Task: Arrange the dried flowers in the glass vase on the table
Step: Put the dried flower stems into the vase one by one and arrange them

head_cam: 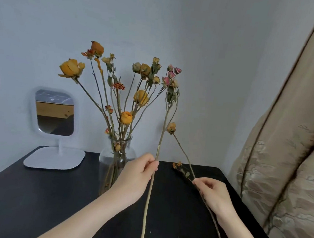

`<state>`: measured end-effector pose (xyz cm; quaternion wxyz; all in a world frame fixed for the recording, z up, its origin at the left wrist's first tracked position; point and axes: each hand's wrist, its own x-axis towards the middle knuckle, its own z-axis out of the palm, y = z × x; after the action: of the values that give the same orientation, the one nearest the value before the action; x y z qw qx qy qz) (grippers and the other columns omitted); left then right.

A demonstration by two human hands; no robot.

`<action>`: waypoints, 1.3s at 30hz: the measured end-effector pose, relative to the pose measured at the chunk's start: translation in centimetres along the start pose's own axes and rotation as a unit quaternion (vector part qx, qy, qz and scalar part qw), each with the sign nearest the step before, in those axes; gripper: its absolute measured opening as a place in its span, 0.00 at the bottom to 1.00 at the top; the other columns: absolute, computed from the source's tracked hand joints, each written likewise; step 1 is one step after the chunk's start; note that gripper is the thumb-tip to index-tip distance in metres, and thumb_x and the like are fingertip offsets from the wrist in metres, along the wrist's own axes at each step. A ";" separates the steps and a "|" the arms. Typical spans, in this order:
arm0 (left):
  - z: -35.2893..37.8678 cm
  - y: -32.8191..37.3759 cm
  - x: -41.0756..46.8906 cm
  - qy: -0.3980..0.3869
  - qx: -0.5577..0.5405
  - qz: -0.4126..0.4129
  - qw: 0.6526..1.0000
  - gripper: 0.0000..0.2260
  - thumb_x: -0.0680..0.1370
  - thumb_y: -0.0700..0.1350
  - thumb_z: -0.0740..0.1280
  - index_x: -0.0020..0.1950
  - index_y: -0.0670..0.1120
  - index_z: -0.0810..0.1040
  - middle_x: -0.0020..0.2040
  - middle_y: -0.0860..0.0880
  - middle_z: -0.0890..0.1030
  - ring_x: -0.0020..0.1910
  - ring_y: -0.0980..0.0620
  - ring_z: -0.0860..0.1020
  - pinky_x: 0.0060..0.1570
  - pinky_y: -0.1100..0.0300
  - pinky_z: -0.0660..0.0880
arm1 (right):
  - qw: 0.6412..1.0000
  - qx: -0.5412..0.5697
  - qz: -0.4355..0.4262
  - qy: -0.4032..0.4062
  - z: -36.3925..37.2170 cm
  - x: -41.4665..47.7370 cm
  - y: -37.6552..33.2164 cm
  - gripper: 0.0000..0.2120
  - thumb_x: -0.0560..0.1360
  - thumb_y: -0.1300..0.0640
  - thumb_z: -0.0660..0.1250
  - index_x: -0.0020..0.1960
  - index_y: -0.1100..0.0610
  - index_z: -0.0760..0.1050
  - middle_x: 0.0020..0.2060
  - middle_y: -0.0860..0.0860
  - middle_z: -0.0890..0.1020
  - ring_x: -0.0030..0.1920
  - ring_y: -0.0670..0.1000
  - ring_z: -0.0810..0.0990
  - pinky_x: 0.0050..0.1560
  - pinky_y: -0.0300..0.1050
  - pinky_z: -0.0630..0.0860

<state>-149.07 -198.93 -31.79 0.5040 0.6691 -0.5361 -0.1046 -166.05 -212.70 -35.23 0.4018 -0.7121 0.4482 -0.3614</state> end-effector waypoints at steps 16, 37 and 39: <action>-10.1 3.1 -3.0 0.011 0.108 0.124 0.986 0.08 0.80 0.46 0.58 0.43 0.49 0.73 0.31 0.63 0.76 0.32 0.68 0.73 0.34 0.76 0.68 | 0.983 0.157 -0.063 0.066 2.0 -1.1 -5.6 0.10 0.78 0.55 0.62 0.51 0.58 0.80 0.34 0.45 0.75 0.35 0.42 0.71 0.38 0.37 0.67; -10.6 6.4 0.2 0.113 0.124 0.183 0.969 0.07 0.79 0.46 0.59 0.42 0.51 0.70 0.34 0.52 0.75 0.29 0.65 0.73 0.29 0.74 0.69 | 0.984 0.147 -0.081 0.066 2.7 -1.6 -6.7 0.09 0.78 0.54 0.61 0.49 0.56 0.79 0.37 0.47 0.78 0.39 0.44 0.74 0.45 0.42 0.70; -10.9 7.1 1.6 0.168 0.117 0.183 0.962 0.05 0.80 0.46 0.58 0.45 0.50 0.71 0.35 0.51 0.76 0.26 0.60 0.72 0.27 0.70 0.69 | 0.984 0.143 -0.087 0.063 2.9 -1.6 -6.6 0.08 0.78 0.55 0.62 0.48 0.56 0.79 0.36 0.48 0.78 0.38 0.45 0.75 0.40 0.40 0.70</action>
<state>-145.41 -193.51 -20.43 0.5153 0.6222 -0.5653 0.1667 -161.76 -208.71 -30.72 0.4374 -0.6594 0.3528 -0.4994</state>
